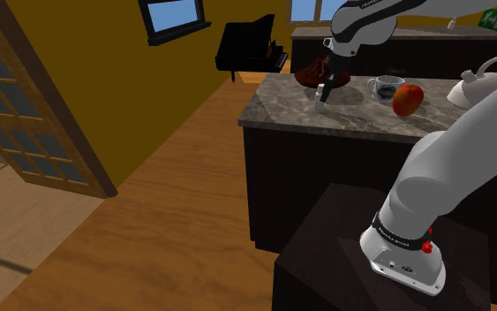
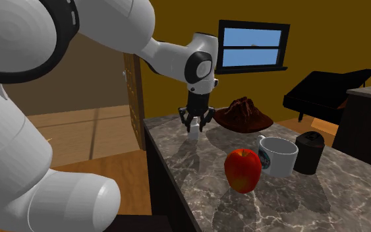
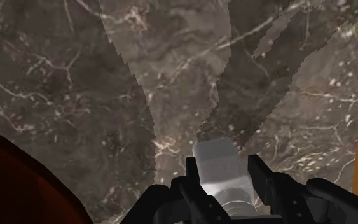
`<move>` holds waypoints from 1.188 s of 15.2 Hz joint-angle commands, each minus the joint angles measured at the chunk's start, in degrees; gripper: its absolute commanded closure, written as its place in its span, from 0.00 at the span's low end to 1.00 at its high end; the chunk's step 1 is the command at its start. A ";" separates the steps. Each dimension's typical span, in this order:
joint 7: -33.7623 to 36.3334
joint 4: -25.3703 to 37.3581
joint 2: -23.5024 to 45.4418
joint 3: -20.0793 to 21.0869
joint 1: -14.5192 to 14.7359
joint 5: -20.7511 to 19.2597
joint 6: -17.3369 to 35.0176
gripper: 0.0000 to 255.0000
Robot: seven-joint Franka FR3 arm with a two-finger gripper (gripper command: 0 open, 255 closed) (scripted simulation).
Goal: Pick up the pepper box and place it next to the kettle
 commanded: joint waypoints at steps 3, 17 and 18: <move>0.66 2.09 -0.74 0.66 -0.05 -0.21 -2.75 1.00; 2.20 11.89 -1.82 2.43 0.22 -0.17 -13.49 1.00; 2.27 12.68 -1.79 2.52 0.27 -0.12 -14.25 1.00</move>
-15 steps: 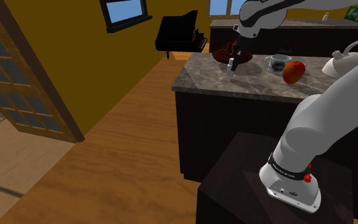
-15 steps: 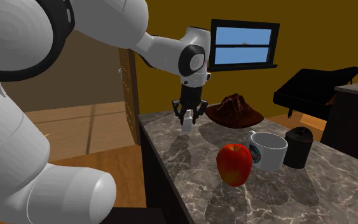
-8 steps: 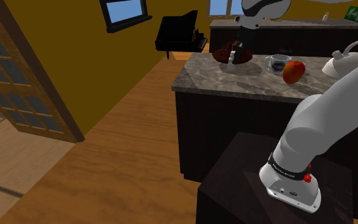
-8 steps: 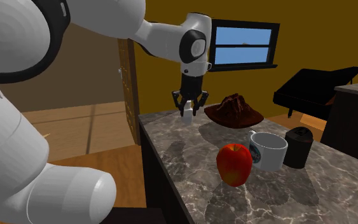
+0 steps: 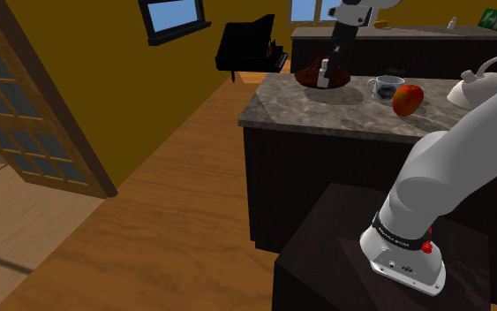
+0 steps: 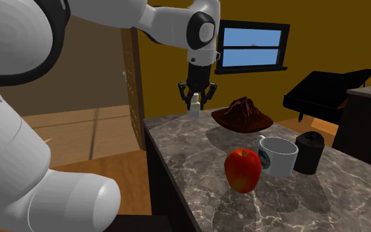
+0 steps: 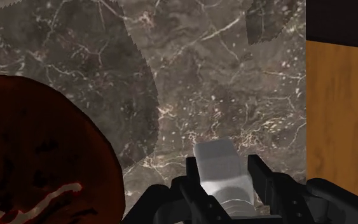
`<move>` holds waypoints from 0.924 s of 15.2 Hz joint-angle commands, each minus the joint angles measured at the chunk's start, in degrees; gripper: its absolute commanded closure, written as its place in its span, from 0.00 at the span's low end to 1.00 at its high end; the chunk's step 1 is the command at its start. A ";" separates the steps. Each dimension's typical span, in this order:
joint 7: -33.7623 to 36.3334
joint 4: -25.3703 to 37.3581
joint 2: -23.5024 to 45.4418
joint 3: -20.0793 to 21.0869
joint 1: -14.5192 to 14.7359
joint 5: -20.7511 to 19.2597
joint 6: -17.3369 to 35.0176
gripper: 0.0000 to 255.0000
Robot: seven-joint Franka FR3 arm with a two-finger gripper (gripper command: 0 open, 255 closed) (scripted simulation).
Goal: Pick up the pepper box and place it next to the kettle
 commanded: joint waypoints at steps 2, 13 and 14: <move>0.31 2.47 0.13 0.34 0.19 0.17 -2.36 1.00; 0.71 12.21 1.66 0.77 0.91 1.07 -10.67 1.00; 0.72 13.18 1.89 0.76 0.98 1.18 -11.44 1.00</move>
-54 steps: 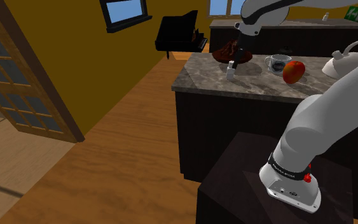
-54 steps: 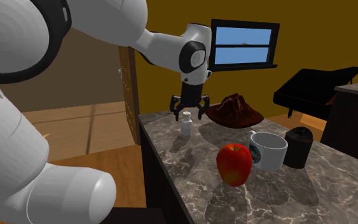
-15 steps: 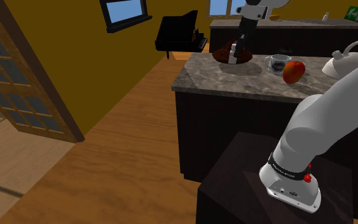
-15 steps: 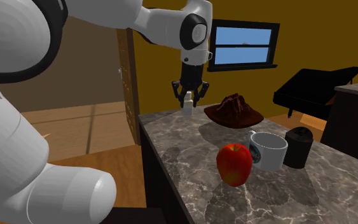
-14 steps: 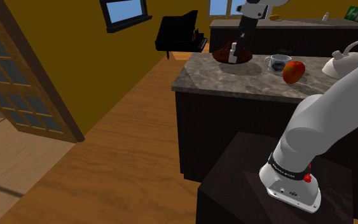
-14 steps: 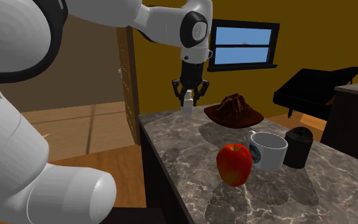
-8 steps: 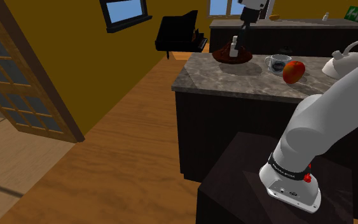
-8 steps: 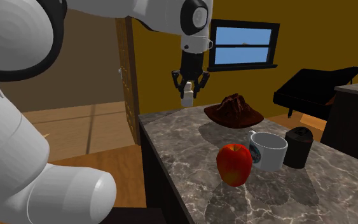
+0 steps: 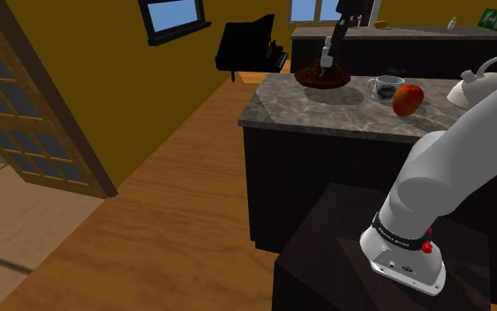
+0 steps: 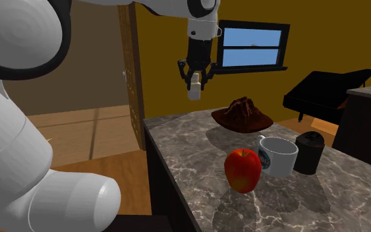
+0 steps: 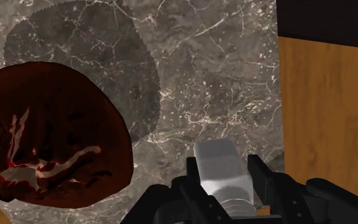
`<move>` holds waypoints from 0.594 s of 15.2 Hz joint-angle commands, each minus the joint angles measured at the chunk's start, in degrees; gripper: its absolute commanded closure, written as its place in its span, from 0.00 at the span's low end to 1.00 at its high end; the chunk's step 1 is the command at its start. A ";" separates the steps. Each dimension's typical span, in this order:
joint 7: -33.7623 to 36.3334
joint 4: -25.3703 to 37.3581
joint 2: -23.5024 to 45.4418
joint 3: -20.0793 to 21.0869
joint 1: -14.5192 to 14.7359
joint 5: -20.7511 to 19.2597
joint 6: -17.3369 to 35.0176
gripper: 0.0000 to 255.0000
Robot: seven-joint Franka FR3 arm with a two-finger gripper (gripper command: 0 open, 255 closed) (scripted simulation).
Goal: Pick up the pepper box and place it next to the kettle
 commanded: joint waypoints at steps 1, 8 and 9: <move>0.08 1.85 0.47 0.04 0.18 0.24 -1.44 1.00; -0.05 9.20 2.59 -0.27 0.75 1.23 -6.89 1.00; -0.09 10.32 2.95 -0.35 0.83 1.40 -7.68 1.00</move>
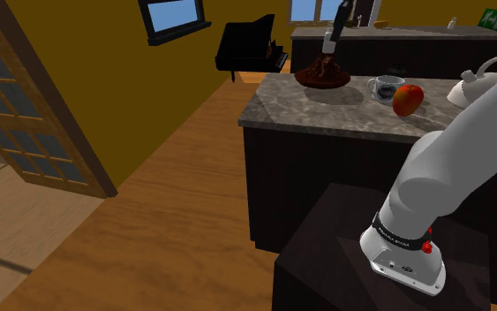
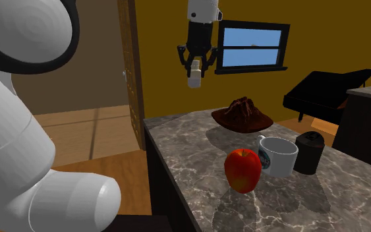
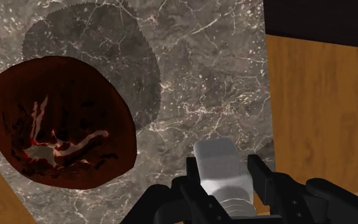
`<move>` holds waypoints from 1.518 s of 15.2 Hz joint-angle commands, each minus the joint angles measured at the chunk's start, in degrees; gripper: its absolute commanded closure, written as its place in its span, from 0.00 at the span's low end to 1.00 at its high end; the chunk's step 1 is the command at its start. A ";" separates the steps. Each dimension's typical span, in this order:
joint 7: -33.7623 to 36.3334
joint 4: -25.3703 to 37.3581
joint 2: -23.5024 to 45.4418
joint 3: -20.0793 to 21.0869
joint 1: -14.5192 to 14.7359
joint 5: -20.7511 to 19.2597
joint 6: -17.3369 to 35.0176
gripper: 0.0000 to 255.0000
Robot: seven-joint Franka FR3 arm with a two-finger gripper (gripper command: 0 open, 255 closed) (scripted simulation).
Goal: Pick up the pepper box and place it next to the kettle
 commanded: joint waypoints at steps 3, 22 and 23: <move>-0.20 4.76 1.66 -0.40 0.35 0.77 -3.32 1.00; -13.07 0.63 -14.52 -6.29 -7.17 -9.50 -13.17 1.00; -14.13 0.78 -15.17 -6.91 -7.55 -10.14 -13.79 1.00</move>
